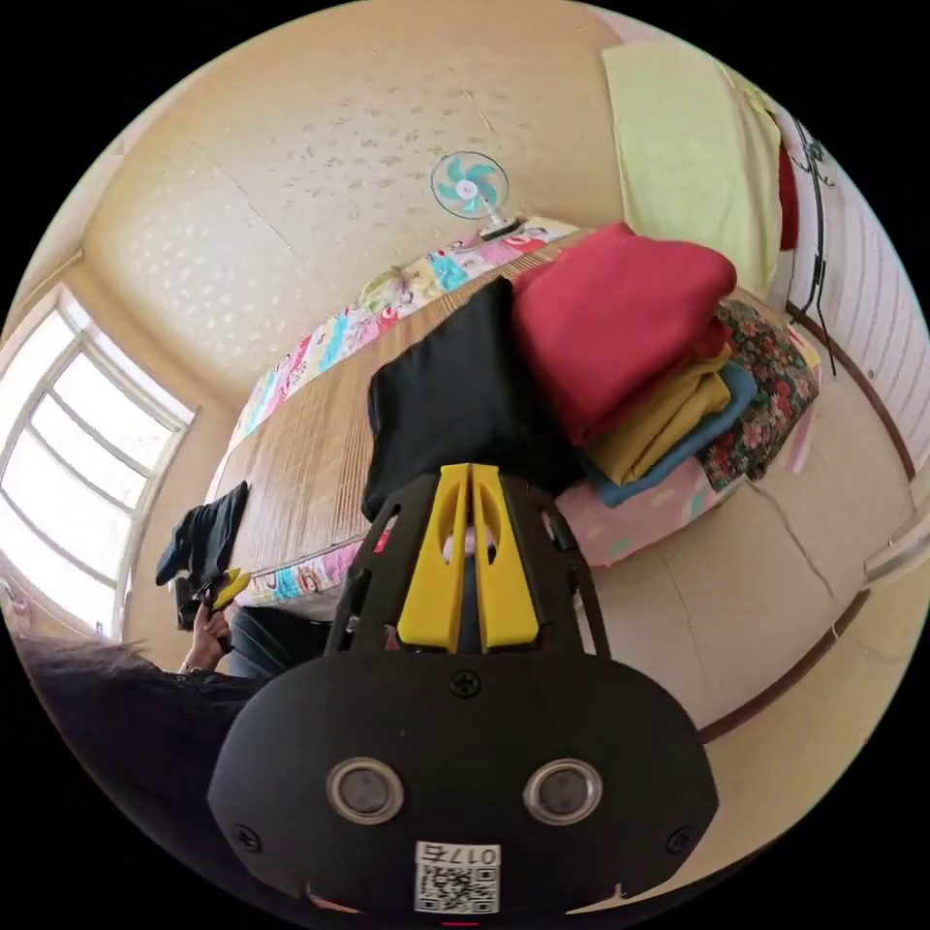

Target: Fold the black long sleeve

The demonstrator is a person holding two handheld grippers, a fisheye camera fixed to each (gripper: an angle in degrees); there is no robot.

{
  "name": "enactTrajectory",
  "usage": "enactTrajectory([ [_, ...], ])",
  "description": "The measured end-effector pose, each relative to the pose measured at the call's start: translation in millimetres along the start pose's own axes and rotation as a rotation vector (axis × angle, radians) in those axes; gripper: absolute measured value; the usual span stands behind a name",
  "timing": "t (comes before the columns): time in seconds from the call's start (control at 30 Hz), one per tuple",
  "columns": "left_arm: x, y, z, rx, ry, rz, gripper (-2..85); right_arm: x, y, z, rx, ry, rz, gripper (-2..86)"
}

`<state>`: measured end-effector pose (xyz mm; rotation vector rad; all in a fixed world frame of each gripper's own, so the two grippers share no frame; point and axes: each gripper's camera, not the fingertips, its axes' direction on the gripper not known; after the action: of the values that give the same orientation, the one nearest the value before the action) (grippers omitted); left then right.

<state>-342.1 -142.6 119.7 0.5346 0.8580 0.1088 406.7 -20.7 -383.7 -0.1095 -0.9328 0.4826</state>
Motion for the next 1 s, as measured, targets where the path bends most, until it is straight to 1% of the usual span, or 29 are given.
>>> enactTrajectory([
  [0.03, -12, -12, -37, 0.087, -0.195, 0.002, 11.8, -24, 1, -4, 0.076, 0.004, -0.039, 0.5],
  [0.07, -19, -19, -54, 0.132, -0.277, -0.01, 12.2, -48, 0, -8, 0.162, 0.02, -0.076, 0.5],
  [0.1, -32, -33, -88, 0.224, -0.391, -0.042, 13.9, -61, -1, -10, 0.202, 0.028, -0.098, 0.5],
  [0.13, -47, -47, -122, 0.325, -0.453, -0.082, 15.1, -87, -4, -13, 0.273, 0.038, -0.148, 0.5],
  [0.17, -55, -53, -139, 0.378, -0.469, -0.102, 15.6, -111, -7, -17, 0.328, 0.03, -0.196, 0.4],
  [0.2, -70, -65, -172, 0.483, -0.486, -0.148, 16.3, -122, -8, -19, 0.353, 0.016, -0.218, 0.4],
  [0.23, -83, -75, -201, 0.586, -0.497, -0.178, 16.7, -141, -9, -24, 0.401, -0.024, -0.252, 0.4],
  [0.27, -89, -80, -215, 0.637, -0.511, -0.19, 16.7, -157, -8, -31, 0.448, -0.067, -0.273, 0.4],
  [0.33, -110, -102, -256, 0.804, -0.619, -0.243, 16.9, -175, -2, -41, 0.517, -0.111, -0.312, 0.5],
  [0.4, -136, -127, -268, 0.833, -0.684, -0.31, 17.5, -188, 5, -50, 0.558, -0.127, -0.346, 0.6],
  [0.47, -178, -159, -260, 0.745, -0.655, -0.383, 18.0, -196, 16, -54, 0.569, -0.164, -0.393, 0.9],
  [0.5, -213, -180, -242, 0.631, -0.575, -0.451, 18.2, -197, 19, -53, 0.56, -0.171, -0.409, 1.0],
  [0.53, -233, -190, -221, 0.572, -0.54, -0.513, 18.2, -198, 24, -49, 0.536, -0.172, -0.44, 1.1],
  [0.57, -233, -191, -213, 0.57, -0.57, -0.539, 17.3, -198, 29, -46, 0.507, -0.159, -0.433, 1.2],
  [0.6, -217, -189, -200, 0.594, -0.648, -0.544, 15.5, -198, 31, -44, 0.489, -0.152, -0.426, 1.2],
  [0.63, -190, -188, -187, 0.619, -0.67, -0.475, 10.5, -198, 36, -40, 0.456, -0.135, -0.422, 1.1],
  [0.67, -175, -185, -180, 0.627, -0.653, -0.421, 7.9, -199, 41, -35, 0.432, -0.124, -0.44, 0.9],
  [0.73, -124, -167, -147, 0.604, -0.435, -0.225, 5.8, -200, 46, -25, 0.406, -0.127, -0.478, 0.7],
  [0.77, -110, -159, -135, 0.591, -0.38, -0.176, 5.5, -201, 47, -16, 0.388, -0.143, -0.503, 0.6],
  [0.8, -77, -138, -110, 0.565, -0.27, -0.046, 5.2, -202, 46, -11, 0.377, -0.154, -0.514, 0.6],
  [0.83, -41, -114, -82, 0.52, -0.163, 0.09, 5.2, -204, 43, -1, 0.351, -0.183, -0.534, 0.6],
  [0.87, -23, -100, -66, 0.492, -0.115, 0.154, 5.3, -208, 38, 11, 0.32, -0.214, -0.554, 0.6],
  [0.9, 13, -68, -33, 0.431, -0.03, 0.271, 5.6, -210, 36, 18, 0.304, -0.228, -0.562, 0.6],
  [0.93, 42, -36, 4, 0.346, 0.009, 0.335, 6.1, -215, 33, 31, 0.269, -0.251, -0.57, 0.5],
  [0.97, 53, -22, 23, 0.296, 0.005, 0.338, 6.3, -220, 31, 45, 0.233, -0.266, -0.57, 0.5],
  [1.0, 70, 10, 63, 0.198, 0.024, 0.324, 6.4, -222, 30, 53, 0.214, -0.273, -0.572, 0.5],
])
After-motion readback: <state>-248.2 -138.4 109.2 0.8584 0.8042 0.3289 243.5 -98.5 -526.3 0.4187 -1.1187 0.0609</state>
